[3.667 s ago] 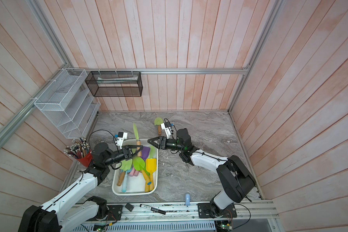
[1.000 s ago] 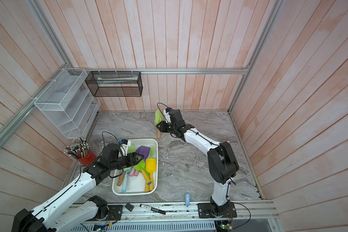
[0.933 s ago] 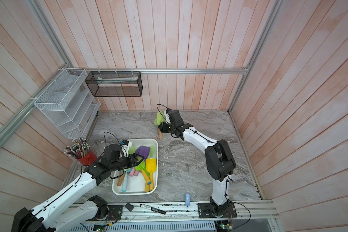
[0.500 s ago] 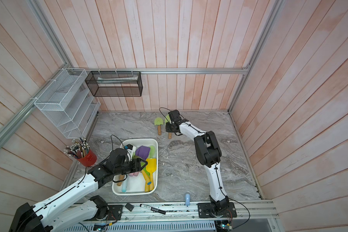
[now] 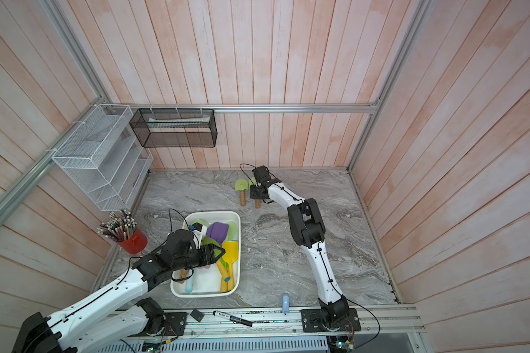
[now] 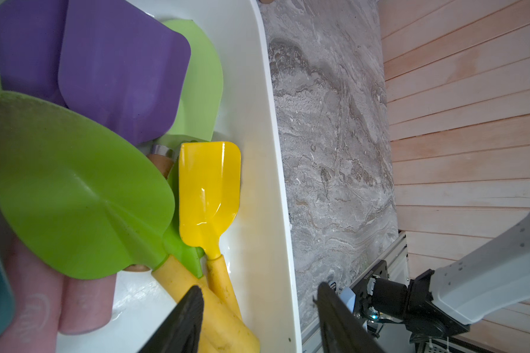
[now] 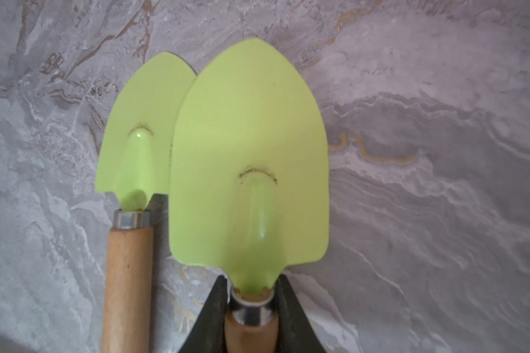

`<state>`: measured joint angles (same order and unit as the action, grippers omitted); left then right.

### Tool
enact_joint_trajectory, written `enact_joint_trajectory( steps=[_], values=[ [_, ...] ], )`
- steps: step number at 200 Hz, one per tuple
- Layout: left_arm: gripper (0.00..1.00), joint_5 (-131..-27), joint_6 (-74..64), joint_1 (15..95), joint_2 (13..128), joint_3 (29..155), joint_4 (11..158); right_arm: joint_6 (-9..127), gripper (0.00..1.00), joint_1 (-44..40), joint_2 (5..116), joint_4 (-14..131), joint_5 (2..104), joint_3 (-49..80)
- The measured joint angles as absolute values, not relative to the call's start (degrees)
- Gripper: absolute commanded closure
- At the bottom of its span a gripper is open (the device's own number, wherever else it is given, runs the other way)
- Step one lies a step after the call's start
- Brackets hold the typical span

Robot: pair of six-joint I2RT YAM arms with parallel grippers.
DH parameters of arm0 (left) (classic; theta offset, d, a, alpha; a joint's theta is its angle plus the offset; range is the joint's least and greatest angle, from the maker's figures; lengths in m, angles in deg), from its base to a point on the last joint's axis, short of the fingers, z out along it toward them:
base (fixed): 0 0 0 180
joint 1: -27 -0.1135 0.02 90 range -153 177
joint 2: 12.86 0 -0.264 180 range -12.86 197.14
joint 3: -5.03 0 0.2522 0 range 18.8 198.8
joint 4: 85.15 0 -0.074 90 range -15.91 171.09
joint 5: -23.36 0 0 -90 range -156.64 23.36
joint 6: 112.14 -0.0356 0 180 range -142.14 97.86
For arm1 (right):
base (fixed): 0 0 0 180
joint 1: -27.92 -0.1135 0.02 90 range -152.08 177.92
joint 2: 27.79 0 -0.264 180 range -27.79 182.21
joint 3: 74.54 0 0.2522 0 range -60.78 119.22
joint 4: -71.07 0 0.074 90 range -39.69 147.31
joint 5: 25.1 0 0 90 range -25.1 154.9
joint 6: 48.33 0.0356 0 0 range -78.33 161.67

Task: Take the shovel out of the storage box
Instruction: Place the shovel at the center of the board.

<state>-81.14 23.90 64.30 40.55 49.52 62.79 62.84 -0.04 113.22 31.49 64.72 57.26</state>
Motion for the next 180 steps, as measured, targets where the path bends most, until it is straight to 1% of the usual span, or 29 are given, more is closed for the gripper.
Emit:
enact_joint_trajectory(
  steps=[105,138,180],
  values=[
    [0.36,-80.0,25.1,66.5,41.1,48.0,63.1,62.9,0.80,0.6,118.8,27.2,66.6,66.5],
    [0.36,-79.6,25.5,67.1,41.4,47.8,63.1,63.0,0.78,0.7,121.0,26.3,66.6,70.3],
    [0.36,-79.4,26.1,67.6,41.4,47.6,63.1,63.1,0.74,0.7,121.2,25.7,66.6,70.7]
  ],
)
